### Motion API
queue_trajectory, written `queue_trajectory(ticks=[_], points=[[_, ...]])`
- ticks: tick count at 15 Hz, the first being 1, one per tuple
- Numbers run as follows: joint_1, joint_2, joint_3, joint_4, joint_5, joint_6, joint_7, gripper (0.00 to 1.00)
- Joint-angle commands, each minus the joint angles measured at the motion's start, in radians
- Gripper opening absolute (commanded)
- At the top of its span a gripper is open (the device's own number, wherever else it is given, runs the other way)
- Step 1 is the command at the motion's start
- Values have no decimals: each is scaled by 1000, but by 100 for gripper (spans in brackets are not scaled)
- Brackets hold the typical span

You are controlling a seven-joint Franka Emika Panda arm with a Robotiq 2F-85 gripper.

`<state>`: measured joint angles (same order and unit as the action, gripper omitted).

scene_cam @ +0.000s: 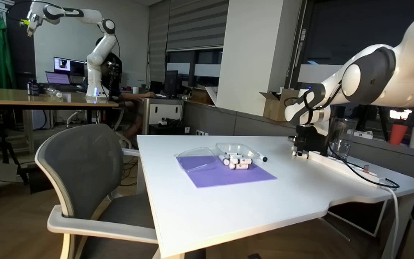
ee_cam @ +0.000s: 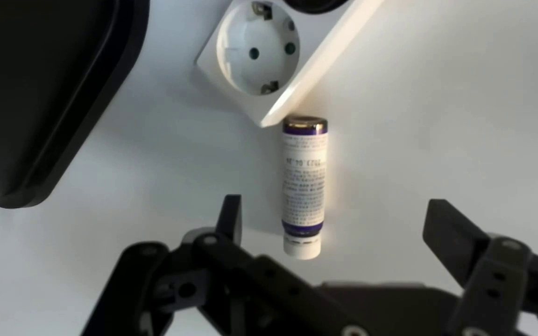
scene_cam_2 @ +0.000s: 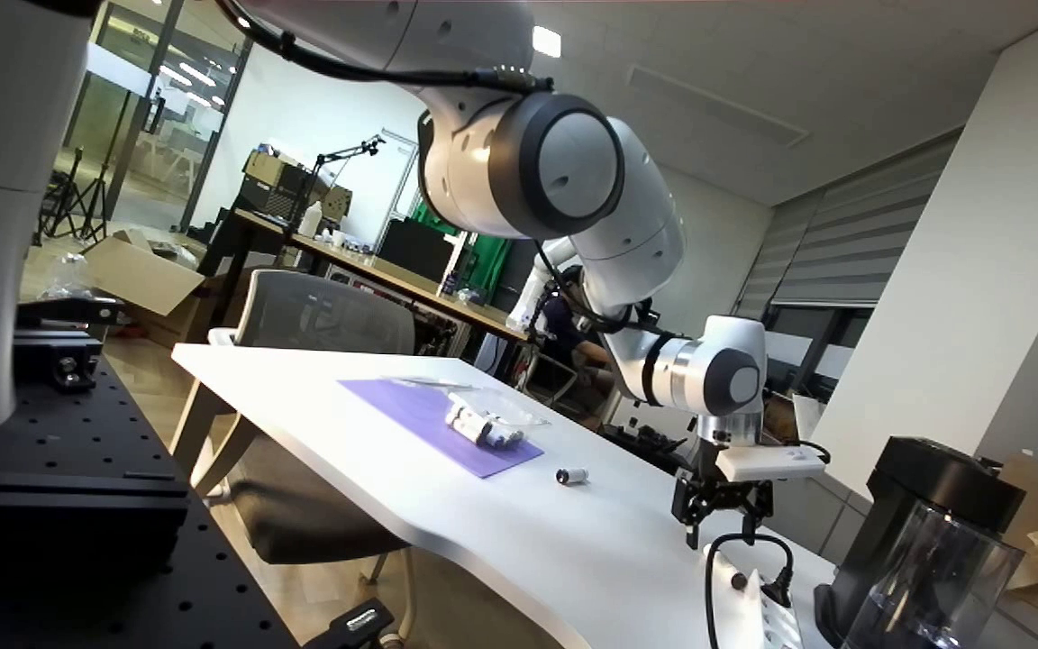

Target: Pick the object and put it in the container

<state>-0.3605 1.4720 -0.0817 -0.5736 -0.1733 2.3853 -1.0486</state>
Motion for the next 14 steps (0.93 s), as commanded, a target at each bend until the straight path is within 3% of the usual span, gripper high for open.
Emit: queue_trajectory(ticks=[1, 10, 14], points=[[-17, 1, 25, -30, 20, 21, -32, 100], [-37, 3, 52, -82, 50, 97, -72, 100], [-33, 3, 50, -69, 58, -39, -69, 100]])
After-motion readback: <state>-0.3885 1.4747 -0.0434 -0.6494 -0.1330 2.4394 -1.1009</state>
